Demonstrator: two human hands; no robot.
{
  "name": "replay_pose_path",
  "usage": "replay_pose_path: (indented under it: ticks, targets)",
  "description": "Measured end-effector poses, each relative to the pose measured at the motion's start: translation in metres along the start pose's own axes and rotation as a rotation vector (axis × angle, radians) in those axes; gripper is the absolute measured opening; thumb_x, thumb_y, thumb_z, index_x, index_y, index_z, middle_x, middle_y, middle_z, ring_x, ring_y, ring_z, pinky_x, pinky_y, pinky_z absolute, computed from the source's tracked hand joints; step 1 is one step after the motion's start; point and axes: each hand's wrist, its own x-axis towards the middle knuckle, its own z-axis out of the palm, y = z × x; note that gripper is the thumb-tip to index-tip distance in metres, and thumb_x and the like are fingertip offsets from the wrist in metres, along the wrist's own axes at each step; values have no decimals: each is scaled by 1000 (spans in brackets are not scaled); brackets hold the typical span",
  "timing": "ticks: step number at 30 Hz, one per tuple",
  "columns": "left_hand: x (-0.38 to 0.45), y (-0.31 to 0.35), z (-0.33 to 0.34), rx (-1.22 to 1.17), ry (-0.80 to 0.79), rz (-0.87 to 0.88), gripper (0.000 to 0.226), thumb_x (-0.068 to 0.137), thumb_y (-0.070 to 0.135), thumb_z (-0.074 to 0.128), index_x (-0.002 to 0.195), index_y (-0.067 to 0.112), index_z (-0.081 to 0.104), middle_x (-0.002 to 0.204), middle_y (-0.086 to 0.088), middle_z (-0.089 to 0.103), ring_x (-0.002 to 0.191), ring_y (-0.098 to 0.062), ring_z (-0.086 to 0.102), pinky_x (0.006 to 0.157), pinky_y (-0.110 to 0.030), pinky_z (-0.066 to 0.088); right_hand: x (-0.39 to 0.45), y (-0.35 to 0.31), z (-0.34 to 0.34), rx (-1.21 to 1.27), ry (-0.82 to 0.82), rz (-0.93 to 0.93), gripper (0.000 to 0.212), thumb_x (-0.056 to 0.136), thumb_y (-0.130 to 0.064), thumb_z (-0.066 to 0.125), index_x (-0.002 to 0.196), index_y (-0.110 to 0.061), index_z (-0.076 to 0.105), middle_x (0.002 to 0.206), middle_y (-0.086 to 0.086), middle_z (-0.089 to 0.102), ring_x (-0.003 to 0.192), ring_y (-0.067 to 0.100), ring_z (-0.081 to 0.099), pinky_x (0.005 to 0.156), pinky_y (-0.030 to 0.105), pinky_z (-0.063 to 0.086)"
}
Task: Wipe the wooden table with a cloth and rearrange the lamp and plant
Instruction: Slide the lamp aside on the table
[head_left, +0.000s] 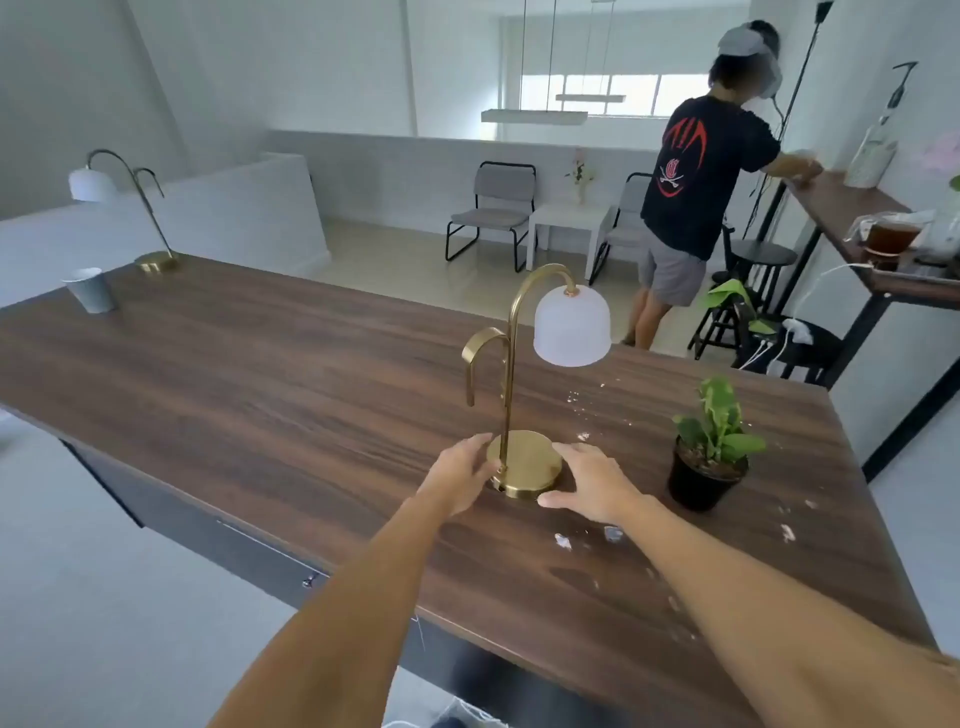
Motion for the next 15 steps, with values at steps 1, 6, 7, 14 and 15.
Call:
replay_pose_path:
  ticks: [1, 6, 7, 14, 15]
  targets:
    - [5, 3, 4, -73, 35, 32, 46, 95, 33, 50, 138, 20, 45, 130, -4, 59, 120, -21, 54, 101, -33, 42, 4, -2, 6, 2, -11, 9, 93, 76, -53, 73, 150, -15, 31, 151, 7, 41, 141, 27, 30, 112, 48, 27]
    - [19, 9, 19, -293, 76, 115, 17, 96, 29, 48, 104, 22, 61, 84, 8, 64, 77, -9, 60, 67, -22, 47, 24, -7, 28, 51, 11, 65, 108, 70, -63, 73, 153, -18, 20, 157, 12, 26, 147, 28, 17, 118, 45, 13]
    - [22, 7, 21, -327, 83, 137, 18, 97, 29, 47, 105, 20, 61, 87, 4, 66, 80, -12, 61, 69, -24, 50, 27, -6, 29, 55, 16, 68, 111, 68, -65, 73, 153, -20, 19, 157, 11, 26, 146, 28, 17, 119, 44, 11]
    - [68, -12, -1, -477, 71, 221, 22, 98, 17, 47, 104, 33, 61, 81, 22, 65, 83, 2, 61, 85, -15, 44, 65, -15, 27, 52, 129, 110, 107, 67, -70, 70, 152, -23, 25, 150, 0, 37, 136, 19, 27, 115, 34, 12]
    - [80, -16, -6, -489, 64, 227, 20, 98, 16, 48, 107, 26, 63, 78, 23, 64, 79, 4, 60, 84, -16, 44, 76, -18, 27, 61, 147, 122, 107, 67, -70, 70, 152, -22, 26, 149, 0, 38, 136, 18, 28, 115, 34, 13]
